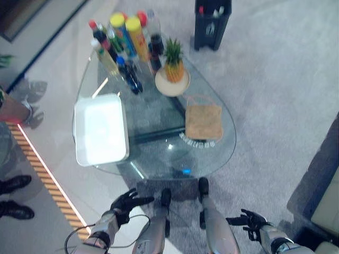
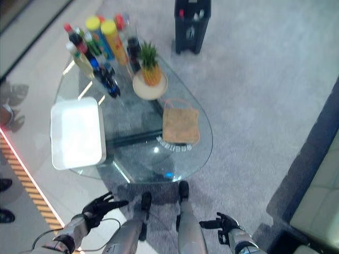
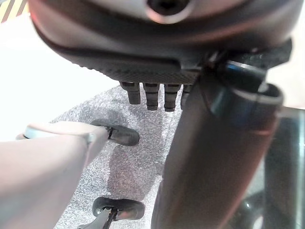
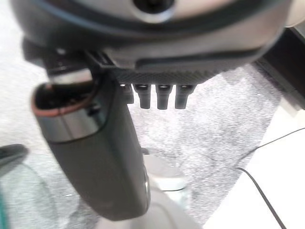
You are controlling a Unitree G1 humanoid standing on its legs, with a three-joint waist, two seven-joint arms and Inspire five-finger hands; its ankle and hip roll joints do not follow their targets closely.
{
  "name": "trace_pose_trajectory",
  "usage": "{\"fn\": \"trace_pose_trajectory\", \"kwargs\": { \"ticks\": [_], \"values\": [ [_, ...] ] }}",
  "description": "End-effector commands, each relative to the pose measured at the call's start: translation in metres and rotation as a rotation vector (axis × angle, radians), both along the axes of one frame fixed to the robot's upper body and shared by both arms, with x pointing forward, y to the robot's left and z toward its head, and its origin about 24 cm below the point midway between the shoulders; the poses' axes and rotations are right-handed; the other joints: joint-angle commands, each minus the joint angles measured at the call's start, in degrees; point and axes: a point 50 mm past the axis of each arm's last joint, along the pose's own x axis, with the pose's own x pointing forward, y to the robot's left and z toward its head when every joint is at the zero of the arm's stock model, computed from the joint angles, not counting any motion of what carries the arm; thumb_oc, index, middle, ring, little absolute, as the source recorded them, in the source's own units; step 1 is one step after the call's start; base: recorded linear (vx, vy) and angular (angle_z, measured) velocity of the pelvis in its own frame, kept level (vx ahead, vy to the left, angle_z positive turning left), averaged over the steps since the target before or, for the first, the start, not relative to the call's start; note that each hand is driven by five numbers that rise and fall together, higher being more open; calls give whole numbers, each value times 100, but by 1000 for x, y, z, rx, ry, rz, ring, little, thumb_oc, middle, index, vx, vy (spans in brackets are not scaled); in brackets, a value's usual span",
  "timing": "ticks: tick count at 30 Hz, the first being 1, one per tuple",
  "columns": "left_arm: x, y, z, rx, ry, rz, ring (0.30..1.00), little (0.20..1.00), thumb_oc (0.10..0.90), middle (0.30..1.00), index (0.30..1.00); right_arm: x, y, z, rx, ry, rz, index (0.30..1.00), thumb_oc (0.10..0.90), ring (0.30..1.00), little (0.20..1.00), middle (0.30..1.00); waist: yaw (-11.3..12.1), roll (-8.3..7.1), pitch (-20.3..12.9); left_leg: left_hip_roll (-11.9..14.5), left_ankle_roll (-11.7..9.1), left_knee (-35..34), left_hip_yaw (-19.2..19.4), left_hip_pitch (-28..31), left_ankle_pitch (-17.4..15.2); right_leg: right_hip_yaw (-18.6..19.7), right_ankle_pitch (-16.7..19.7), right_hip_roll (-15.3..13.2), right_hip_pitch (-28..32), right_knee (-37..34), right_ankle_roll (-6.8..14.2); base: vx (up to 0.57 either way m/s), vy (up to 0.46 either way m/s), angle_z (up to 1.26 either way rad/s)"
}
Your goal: Wipe the table with a cloth and put it in the basket.
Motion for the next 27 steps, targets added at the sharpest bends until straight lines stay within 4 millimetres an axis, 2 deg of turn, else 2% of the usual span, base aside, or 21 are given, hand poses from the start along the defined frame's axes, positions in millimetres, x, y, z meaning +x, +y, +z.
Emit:
{"fn": "trace_pose_trajectory", "kwargs": {
  "ticks": [1, 7, 13, 22, 27],
  "values": [
    [-16, 25, -3, 58, 29, 64, 900, 900, 800, 900, 900, -25, -28, -1, -71, 55, -55, 900, 800, 900, 900, 900, -53, -47, -85, 154, 74, 840, 278, -1020, 182, -137, -1191, -175, -631, 1746, 49, -101, -45, -3],
    [-7, 23, 3, 53, -2, 55, 900, 900, 800, 900, 900, -16, -32, 5, -81, 24, -55, 900, 800, 900, 900, 900, -36, 5, -14, 95, 112, 1529, 214, -1733, -41, -94, -1424, -116, -1338, 2468, -22, -64, -20, 2],
    [-4, 30, 9, 54, -31, 94, 900, 900, 800, 900, 900, -7, -34, 11, -103, -15, -66, 900, 800, 900, 900, 900, 1, 31, 74, 197, 140, 2222, 217, -2218, -328, -136, -1765, -58, -1868, 3295, -114, -10, -29, 1],
    [-8, 33, 8, 56, -42, 98, 900, 900, 800, 900, 900, 2, -39, 19, -115, -95, -101, 900, 800, 900, 900, 900, 57, 8, 163, 299, 180, 3015, 168, -2669, -631, -174, -2103, -22, -2300, 4208, -235, 23, -38, 11],
    [-5, 35, 11, 65, -46, 90, 900, 900, 800, 900, 900, 4, -43, 22, -116, -117, -108, 900, 800, 900, 900, 900, 69, 8, 189, 264, 190, 3098, 137, -2786, -650, -188, -2092, -21, -2428, 4278, -238, 34, -25, -12]
  ]
}}
